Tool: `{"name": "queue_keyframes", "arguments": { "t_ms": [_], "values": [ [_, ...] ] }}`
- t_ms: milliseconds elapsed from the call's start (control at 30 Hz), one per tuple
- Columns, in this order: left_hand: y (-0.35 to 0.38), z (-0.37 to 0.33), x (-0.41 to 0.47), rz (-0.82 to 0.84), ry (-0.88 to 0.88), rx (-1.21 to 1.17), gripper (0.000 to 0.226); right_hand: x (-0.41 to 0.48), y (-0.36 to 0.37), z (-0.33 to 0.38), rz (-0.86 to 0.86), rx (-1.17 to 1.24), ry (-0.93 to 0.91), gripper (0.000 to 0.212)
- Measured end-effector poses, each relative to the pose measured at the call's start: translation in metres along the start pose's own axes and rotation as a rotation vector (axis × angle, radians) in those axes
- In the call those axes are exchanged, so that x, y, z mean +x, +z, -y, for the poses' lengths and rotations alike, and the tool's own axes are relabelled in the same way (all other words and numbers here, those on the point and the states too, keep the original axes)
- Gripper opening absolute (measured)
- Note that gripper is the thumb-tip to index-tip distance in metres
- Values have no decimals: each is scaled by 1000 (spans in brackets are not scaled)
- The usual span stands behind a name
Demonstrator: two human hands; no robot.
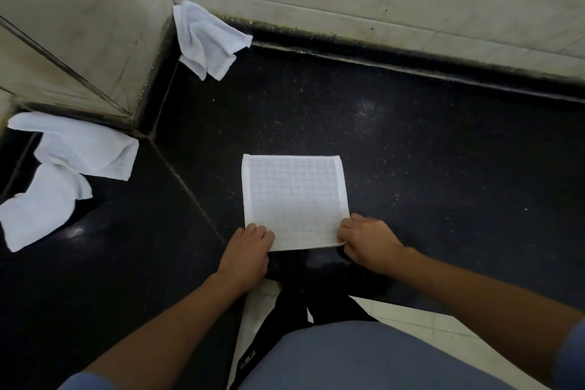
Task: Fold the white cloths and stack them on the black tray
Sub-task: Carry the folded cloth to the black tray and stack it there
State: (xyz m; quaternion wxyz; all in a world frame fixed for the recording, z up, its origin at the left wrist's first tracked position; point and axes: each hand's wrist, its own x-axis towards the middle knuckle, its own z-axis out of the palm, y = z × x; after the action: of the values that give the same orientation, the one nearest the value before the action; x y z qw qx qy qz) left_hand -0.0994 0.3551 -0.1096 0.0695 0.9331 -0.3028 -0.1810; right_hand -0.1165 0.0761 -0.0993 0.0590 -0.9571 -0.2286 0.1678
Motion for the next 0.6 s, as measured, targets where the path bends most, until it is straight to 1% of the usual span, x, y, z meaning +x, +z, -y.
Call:
{"name": "queue_keyframes", "arguments": {
  "t_ms": [33,67,100,133,167,200,233,267,333,400,467,533,600],
  "values": [
    [-1,4,-4,23,32,0,37,-4,3,-2,25,20,-12,14],
    [-2,7,-9,62,54,-21,37,-7,4,-2,64,59,-6,13],
    [-1,10,-14,101,64,-59,34,-9,2,-2,93,92,3,6],
    [-1,12,-18,136,59,-123,28,-10,-2,-2,144,121,25,5],
    [-1,14,-22,141,33,-181,22,-10,-6,-3,195,150,47,14],
    [-4,15,-23,185,-3,-236,19,-10,-10,-6,234,192,78,19],
    [-10,16,-23,222,-41,-310,19,-8,-15,-8,251,240,115,20],
    [-17,18,-21,216,-76,-379,18,-5,-21,-12,239,287,155,20],
    [-35,26,-7,107,-151,-475,17,5,-33,-23,138,358,243,18],
    [-51,40,16,-29,-210,-496,16,22,-45,-34,49,424,360,17],
    [-65,52,44,-118,-252,-478,16,46,-55,-42,-2,440,440,19],
    [-71,61,70,-147,-277,-439,13,68,-57,-48,5,436,495,21],
    [-69,66,90,-128,-328,-375,11,85,-52,-53,29,427,546,21]
  ]
}}
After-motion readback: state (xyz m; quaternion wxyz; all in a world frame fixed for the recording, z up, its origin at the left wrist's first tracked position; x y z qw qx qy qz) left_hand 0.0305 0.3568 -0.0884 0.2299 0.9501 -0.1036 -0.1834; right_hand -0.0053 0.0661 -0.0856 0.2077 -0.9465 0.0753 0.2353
